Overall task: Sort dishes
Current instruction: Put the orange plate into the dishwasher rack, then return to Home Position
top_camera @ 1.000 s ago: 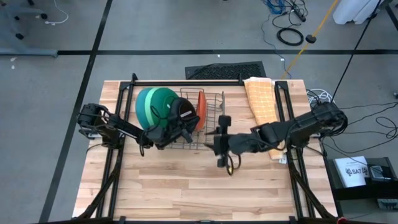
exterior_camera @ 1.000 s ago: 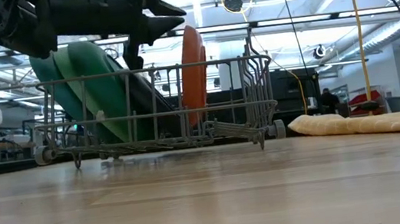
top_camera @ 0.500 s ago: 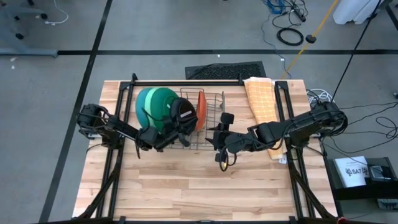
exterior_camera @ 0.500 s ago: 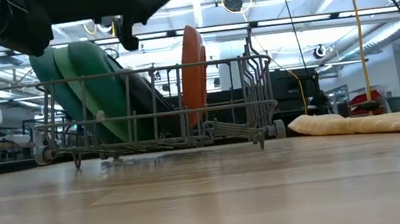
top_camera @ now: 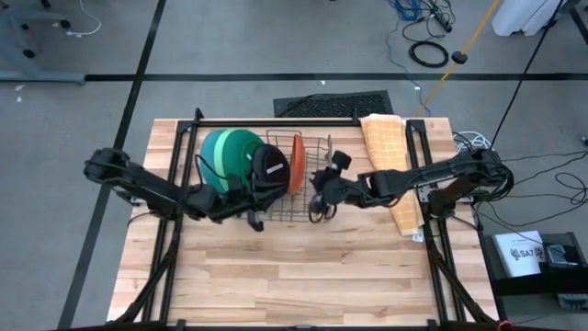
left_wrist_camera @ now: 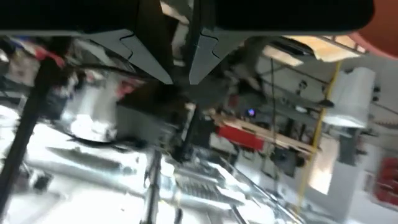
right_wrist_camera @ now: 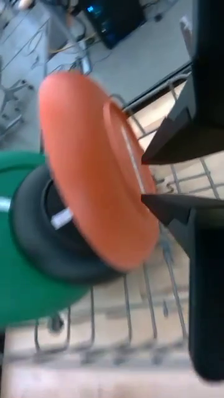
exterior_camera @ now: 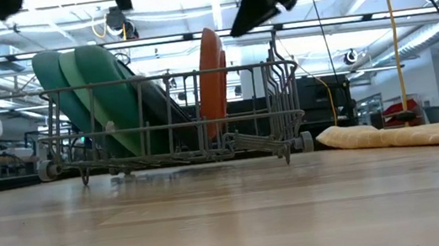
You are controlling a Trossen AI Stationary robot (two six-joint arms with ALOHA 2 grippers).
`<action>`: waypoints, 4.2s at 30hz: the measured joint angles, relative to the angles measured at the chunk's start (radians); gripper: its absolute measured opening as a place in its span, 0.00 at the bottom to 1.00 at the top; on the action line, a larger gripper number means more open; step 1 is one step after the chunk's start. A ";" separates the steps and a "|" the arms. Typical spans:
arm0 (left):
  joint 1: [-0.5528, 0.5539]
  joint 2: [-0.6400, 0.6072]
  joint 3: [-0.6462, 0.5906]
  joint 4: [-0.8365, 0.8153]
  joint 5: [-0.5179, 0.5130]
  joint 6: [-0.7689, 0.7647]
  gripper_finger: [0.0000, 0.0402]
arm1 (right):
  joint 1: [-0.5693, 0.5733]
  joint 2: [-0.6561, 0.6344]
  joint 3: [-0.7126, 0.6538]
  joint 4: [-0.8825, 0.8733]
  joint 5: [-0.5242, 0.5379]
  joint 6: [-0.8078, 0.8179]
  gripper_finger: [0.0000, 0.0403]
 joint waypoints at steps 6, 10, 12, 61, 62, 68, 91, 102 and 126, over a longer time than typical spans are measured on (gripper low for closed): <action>-0.063 -0.163 0.000 -0.226 0.010 0.023 0.15 | -0.085 0.000 -0.021 0.054 -0.004 -0.011 0.01; -0.110 -0.249 0.000 -0.355 -0.034 0.055 0.15 | -0.128 0.002 -0.021 0.119 -0.062 -0.058 0.02; -0.134 -0.285 0.000 -0.402 -0.069 0.067 0.15 | -0.149 0.008 -0.021 0.137 -0.082 -0.065 0.02; -0.449 -0.930 -0.204 -1.075 -0.308 0.213 0.01 | -0.031 -0.523 -0.619 0.808 -0.451 -0.288 0.00; -0.449 -0.946 -0.230 -1.064 -0.306 0.217 0.01 | -0.022 -0.564 -0.657 0.811 -0.451 -0.282 0.00; -0.449 -1.010 -0.373 -0.985 -0.302 0.169 0.00 | 0.022 -0.809 -0.856 0.881 -0.450 -0.284 0.00; -0.471 -1.112 -0.440 -1.078 -0.156 0.165 0.00 | 0.026 -1.204 -1.176 0.827 -0.505 -0.214 0.00; -0.471 -1.182 -0.607 -0.900 -0.072 0.183 0.00 | 0.026 -1.219 -1.176 0.820 -0.533 -0.212 0.00; -0.146 -1.195 -0.607 -0.946 -0.016 0.133 0.00 | 0.026 -1.219 -1.175 0.812 -0.517 -0.219 0.00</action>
